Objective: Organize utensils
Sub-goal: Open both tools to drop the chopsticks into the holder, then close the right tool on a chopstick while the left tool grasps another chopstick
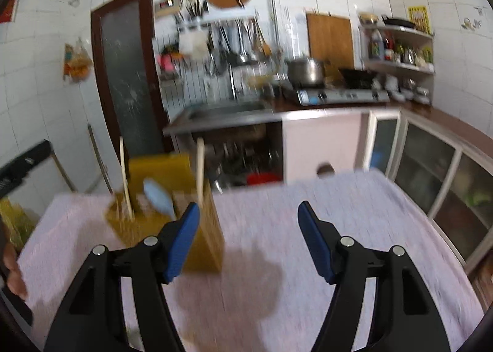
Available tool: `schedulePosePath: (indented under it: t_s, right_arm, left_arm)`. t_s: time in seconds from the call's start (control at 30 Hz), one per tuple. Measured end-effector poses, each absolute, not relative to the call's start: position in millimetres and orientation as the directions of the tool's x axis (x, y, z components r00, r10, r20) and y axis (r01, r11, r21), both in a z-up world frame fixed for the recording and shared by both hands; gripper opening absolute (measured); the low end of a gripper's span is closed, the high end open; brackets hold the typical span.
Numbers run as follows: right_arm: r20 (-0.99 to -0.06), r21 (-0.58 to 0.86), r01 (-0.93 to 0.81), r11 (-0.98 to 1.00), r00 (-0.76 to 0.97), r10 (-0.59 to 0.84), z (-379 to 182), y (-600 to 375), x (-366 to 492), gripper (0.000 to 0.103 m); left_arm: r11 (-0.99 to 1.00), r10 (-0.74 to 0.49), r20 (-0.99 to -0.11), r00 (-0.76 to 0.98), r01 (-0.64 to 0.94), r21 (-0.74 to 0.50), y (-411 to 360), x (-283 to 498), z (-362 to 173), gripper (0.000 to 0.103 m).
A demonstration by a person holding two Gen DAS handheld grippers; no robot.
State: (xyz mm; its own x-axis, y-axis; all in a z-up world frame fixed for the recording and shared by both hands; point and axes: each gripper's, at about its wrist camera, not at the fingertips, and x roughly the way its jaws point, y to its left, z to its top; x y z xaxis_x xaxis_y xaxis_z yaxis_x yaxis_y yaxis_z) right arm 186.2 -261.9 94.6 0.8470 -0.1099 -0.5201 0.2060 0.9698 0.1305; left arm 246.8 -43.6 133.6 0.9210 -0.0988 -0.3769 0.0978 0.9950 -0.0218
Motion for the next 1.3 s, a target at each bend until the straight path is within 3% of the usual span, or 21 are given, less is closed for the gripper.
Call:
schedulePosePath:
  t_s: [0.4,0.8,0.87,0.93,1.03,1.3]
  right_arm:
    - [-0.693,0.101,0.152,0.983,0.720,-0.040,5,-199,147,0.066]
    - [-0.782,0.070,0.167,0.983,0.622,-0.050,-35,-171,170,0.058]
    - [-0.781,0.058,0.165,0.984,0.622,-0.058,-35,-169,175,0.049]
    - [-0.779,0.059,0.152,0.987,0.625,-0.050,-33,-170,177,0.024]
    - [-0.778,0.060,0.131,0.990,0.627,-0.036,-32,-174,176,0.011]
    - [-0.782,0.066,0.155,0.986,0.622,-0.045,-31,-204,159,0.009]
  left_arm:
    - [0.999,-0.038,-0.676,0.736,0.019,-0.035,1,196,2,0.098]
    - [1.000,-0.020,-0.777,0.630,0.023,-0.007,-5,201,-51,0.098]
    - [1.000,-0.022,-0.784,0.620,0.025,-0.009,-7,202,-53,0.098]
    - [1.000,-0.024,-0.787,0.616,0.029,-0.008,-10,202,-53,0.098]
    - [0.999,-0.021,-0.793,0.609,0.037,0.001,-15,201,-54,0.098]
    - [0.998,-0.031,-0.803,0.596,0.058,0.005,-29,197,-55,0.098]
